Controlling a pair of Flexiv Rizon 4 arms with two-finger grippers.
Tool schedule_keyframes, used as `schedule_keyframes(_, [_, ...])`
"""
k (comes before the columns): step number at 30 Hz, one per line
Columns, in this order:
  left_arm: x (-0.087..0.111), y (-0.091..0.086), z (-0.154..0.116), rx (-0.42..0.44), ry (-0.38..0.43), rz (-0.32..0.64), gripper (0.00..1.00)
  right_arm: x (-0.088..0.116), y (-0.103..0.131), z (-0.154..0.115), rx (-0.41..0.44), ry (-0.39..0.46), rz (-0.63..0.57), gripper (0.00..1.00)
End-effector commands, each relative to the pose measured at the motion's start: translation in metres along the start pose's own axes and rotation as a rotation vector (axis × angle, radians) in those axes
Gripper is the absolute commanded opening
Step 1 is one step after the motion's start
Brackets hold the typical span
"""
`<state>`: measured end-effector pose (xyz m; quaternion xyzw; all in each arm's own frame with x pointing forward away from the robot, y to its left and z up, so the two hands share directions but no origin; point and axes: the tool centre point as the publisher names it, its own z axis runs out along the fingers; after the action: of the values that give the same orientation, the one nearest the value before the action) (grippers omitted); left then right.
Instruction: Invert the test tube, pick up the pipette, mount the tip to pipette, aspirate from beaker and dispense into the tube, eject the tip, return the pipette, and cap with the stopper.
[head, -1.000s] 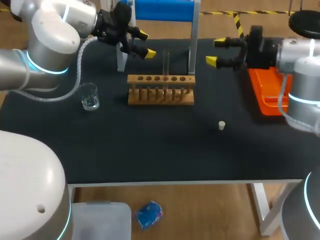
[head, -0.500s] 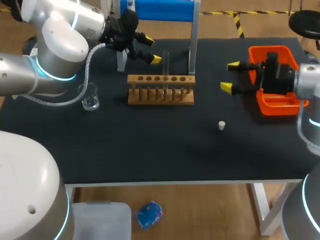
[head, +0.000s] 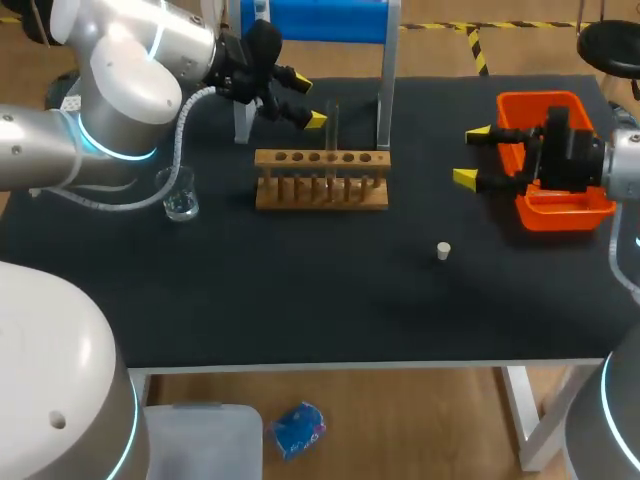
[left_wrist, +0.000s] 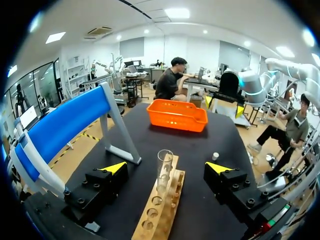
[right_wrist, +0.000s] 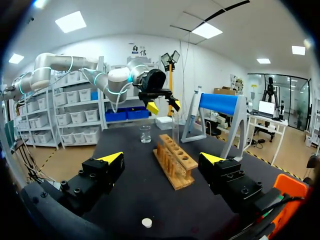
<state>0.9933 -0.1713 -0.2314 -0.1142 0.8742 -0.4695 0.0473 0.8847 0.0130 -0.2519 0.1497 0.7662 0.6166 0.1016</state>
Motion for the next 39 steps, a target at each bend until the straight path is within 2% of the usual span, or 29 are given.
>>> schedule_keyframes(1, [-0.001,0.000,0.000,-0.003,0.003,-0.001,1.00,0.000,0.000,-0.001,-0.001,0.001,-0.001,1.00])
schedule_keyframes(4, [-0.001,0.000,0.000,-0.003,0.003,-0.001,1.00,0.010,-0.003,-0.001,0.047,-0.035,-0.007,1.00])
schedule_keyframes(9, [-0.001,0.000,0.000,-0.003,0.003,-0.001,1.00,0.029,-0.013,-0.016,0.095,-0.119,-0.025,1.00])
schedule_keyframes(16, [-0.001,0.000,0.000,-0.003,0.003,-0.001,1.00,0.047,-0.036,-0.030,0.131,-0.163,-0.001,1.00])
schedule_keyframes(27, [-0.001,0.000,0.000,-0.003,0.003,-0.001,1.00,0.055,-0.076,-0.032,0.203,-0.187,0.044,1.00])
schedule_keyframes(31, [-0.001,0.000,0.000,-0.003,0.003,-0.001,1.00,0.059,-0.093,-0.028,0.242,-0.195,0.056,1.00])
schedule_keyframes(39, [-0.001,0.000,0.000,-0.003,0.003,-0.001,1.00,0.059,-0.122,-0.019,0.267,-0.216,0.132,1.00])
